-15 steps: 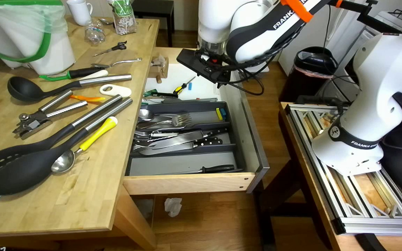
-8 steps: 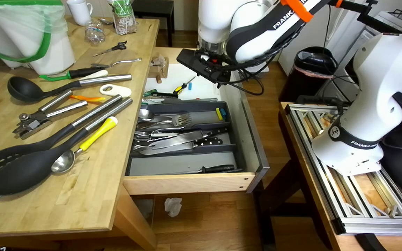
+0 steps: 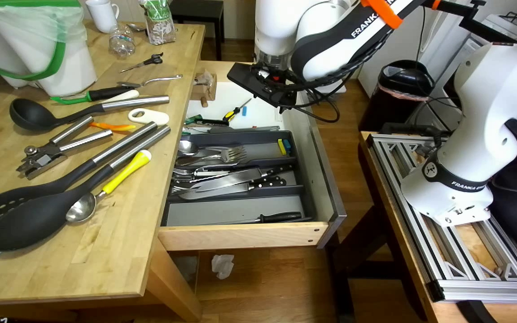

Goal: Put the spatula in the drawer

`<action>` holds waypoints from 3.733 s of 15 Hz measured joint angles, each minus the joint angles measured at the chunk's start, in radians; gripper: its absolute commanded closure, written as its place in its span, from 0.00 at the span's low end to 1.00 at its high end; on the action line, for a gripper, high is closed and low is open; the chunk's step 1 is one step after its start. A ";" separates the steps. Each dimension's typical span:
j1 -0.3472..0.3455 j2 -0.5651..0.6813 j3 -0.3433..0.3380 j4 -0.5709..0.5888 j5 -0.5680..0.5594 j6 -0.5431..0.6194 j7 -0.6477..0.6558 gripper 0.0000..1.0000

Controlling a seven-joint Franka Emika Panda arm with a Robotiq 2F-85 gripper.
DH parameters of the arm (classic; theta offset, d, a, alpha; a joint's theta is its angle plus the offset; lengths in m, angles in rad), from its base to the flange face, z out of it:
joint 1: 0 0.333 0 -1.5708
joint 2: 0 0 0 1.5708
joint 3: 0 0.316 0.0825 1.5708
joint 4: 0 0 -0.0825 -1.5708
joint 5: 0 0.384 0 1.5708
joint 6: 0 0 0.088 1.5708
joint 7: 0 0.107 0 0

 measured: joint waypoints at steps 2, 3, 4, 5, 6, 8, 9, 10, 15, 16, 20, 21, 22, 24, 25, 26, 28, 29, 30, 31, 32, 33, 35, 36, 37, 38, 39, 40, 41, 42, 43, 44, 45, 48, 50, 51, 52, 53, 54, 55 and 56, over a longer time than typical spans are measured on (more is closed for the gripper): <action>0.001 0.000 -0.001 0.001 -0.019 0.034 -0.040 0.00; 0.004 0.000 -0.005 0.003 -0.045 0.075 -0.055 0.00; 0.012 0.000 -0.009 0.010 -0.073 0.107 -0.067 0.00; 0.025 -0.001 -0.015 0.024 -0.101 0.129 -0.078 0.00; 0.041 -0.002 -0.021 0.041 -0.127 0.145 -0.087 0.00; 0.078 -0.010 -0.029 0.087 -0.172 0.165 -0.108 0.00; 0.096 -0.017 -0.031 0.111 -0.191 0.170 -0.121 0.00; 0.114 -0.026 -0.030 0.136 -0.205 0.171 -0.141 0.00; 0.168 -0.098 0.010 0.221 -0.222 0.171 -0.326 0.00; 0.172 -0.115 0.022 0.231 -0.222 0.171 -0.371 0.00; 0.190 -0.195 0.062 0.242 -0.225 0.169 -0.560 0.00; 0.195 -0.219 0.070 0.242 -0.231 0.162 -0.604 0.00; 0.198 -0.245 0.080 0.241 -0.247 0.149 -0.642 0.00; 0.197 -0.309 0.105 0.240 -0.307 0.105 -0.705 0.00; 0.193 -0.344 0.120 0.240 -0.348 0.072 -0.735 0.00; 0.185 -0.379 0.137 0.239 -0.386 0.037 -0.765 0.00; 0.160 -0.451 0.176 0.239 -0.460 -0.045 -0.840 0.00; 0.113 -0.477 0.224 0.233 -0.458 -0.069 -0.904 0.00; 0.073 -0.499 0.258 0.231 -0.466 -0.090 -0.967 0.00; 0.067 -0.521 0.258 0.228 -0.472 -0.100 -1.031 0.00; 0.065 -0.536 0.250 0.224 -0.474 -0.101 -1.097 0.00; 0.066 -0.546 0.236 0.220 -0.473 -0.100 -1.165 0.00; 0.077 -0.560 0.192 0.207 -0.472 -0.090 -1.303 0.00; 0.092 -0.561 0.162 0.203 -0.470 -0.078 -1.372 0.00; 0.113 -0.561 0.125 0.200 -0.467 -0.062 -1.442 0.00; 0.141 -0.559 0.084 0.198 -0.465 -0.040 -1.507 0.00; 0.176 -0.556 0.039 0.197 -0.462 -0.016 -1.570 0.00; 0.219 -0.553 -0.010 0.196 -0.459 0.013 -1.630 0.00; 0.269 -0.550 -0.062 0.195 -0.457 0.046 -1.685 0.00; 0.332 -0.550 -0.122 0.195 -0.453 0.091 -1.734 0.00; 0.381 -0.549 -0.166 0.195 -0.450 0.119 -1.760 0.00; 0.411 -0.549 -0.188 0.196 -0.448 0.128 -1.771 0.00; 0.423 -0.549 -0.196 0.197 -0.448 0.130 -1.777 0.00; 0.427 -0.549 -0.198 0.201 -0.446 0.130 -1.784 0.00; 0.427 -0.549 -0.199 0.201 -0.446 0.130 -1.785 0.00; 0.419 -0.543 -0.191 0.198 -0.401 0.136 -1.811 0.00; 0.408 -0.529 -0.182 0.196 -0.337 0.159 -1.866 0.00; 0.404 -0.515 -0.179 0.195 -0.277 0.185 -1.928 0.00; 0.419 -0.511 -0.191 0.201 -0.262 0.201 -1.971 0.00; 0.453 -0.516 -0.217 0.211 -0.263 0.205 -2.004 0.00; 0.496 -0.528 -0.251 0.222 -0.263 0.205 -2.047 0.00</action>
